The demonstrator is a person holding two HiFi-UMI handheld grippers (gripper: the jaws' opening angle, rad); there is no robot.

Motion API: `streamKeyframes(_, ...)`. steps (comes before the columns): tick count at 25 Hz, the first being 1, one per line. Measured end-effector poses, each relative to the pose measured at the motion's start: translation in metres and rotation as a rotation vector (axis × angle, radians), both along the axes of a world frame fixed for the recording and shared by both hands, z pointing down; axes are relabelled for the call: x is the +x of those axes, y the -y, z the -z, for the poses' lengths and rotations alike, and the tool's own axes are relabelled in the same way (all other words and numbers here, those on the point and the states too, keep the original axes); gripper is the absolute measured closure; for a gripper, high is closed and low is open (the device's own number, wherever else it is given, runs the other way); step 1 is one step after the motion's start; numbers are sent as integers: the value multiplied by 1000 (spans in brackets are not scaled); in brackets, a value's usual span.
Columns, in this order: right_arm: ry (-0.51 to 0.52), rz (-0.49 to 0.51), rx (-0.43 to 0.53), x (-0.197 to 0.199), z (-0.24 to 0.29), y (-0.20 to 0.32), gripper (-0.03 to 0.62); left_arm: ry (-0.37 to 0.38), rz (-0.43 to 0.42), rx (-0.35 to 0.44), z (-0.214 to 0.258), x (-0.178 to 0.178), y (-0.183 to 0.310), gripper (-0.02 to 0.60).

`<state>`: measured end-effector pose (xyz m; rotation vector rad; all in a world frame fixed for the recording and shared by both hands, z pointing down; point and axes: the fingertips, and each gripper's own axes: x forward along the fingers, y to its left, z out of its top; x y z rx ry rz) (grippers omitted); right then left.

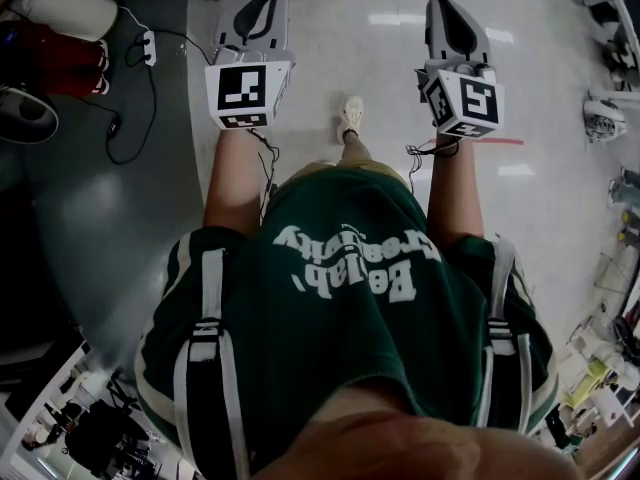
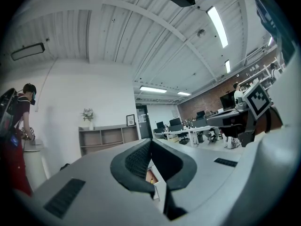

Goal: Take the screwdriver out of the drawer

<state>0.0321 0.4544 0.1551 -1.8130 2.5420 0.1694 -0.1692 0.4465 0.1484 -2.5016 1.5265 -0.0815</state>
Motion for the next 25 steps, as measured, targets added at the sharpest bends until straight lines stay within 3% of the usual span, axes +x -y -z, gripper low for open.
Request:
streamKeyframes(14,23,50,28,40,4,174,560,47,40,30,9,43,164,563)
streamKeyframes(25,12,109,31,74,2,320,560,33,95,27,9,79,297,564)
